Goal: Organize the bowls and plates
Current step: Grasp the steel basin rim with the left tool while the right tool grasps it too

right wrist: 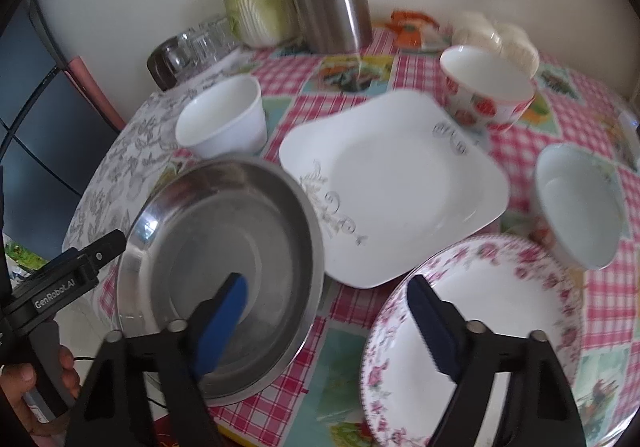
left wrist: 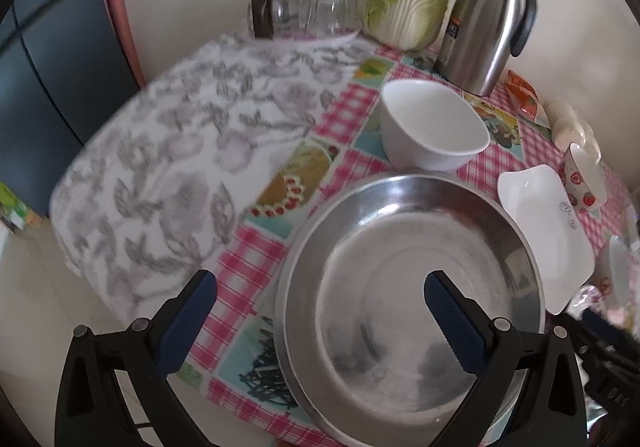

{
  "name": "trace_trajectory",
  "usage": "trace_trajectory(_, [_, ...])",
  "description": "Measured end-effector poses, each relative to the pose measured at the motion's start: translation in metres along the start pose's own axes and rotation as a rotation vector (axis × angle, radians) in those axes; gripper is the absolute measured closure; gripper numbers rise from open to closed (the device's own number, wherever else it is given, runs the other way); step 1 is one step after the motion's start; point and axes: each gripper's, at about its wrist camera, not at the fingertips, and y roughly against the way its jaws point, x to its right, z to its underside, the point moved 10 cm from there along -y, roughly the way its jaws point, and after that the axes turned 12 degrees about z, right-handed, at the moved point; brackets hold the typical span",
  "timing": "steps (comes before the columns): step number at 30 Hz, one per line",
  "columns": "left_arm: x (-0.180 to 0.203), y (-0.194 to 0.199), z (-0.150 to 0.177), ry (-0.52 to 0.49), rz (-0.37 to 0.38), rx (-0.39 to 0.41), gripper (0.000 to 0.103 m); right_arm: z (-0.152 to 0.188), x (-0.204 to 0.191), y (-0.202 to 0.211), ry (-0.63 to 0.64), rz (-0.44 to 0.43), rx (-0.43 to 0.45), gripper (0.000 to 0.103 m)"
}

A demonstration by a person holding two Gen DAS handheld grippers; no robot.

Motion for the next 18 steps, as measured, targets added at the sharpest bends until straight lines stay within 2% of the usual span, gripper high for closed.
trace_trajectory(3, [-0.010, -0.002, 0.004, 0.046, -0.004, -0.013, 0.000, 0.006, -0.004, -0.007, -0.006, -0.035, -0.028, 0.033])
trace_trajectory(5, [-0.015, -0.004, 0.006, 0.056, -0.010, -0.012, 0.000, 0.009, -0.007, -0.011, -0.006, -0.050, -0.047, 0.043])
trace_trajectory(9, [-0.022, -0.013, 0.010, 0.075, -0.007, -0.037, 0.005, 0.017, -0.011, -0.024, 0.006, -0.049, -0.094, 0.053])
trace_trajectory(13, [-0.024, -0.024, 0.014, 0.094, 0.022, -0.071, 0.026, 0.023, -0.016, -0.032, 0.017, -0.055, -0.127, 0.065])
trace_trajectory(18, [-0.024, -0.038, 0.022, 0.106, 0.054, -0.112, 0.054, 0.027, -0.019, -0.040, 0.030, -0.067, -0.143, 0.073])
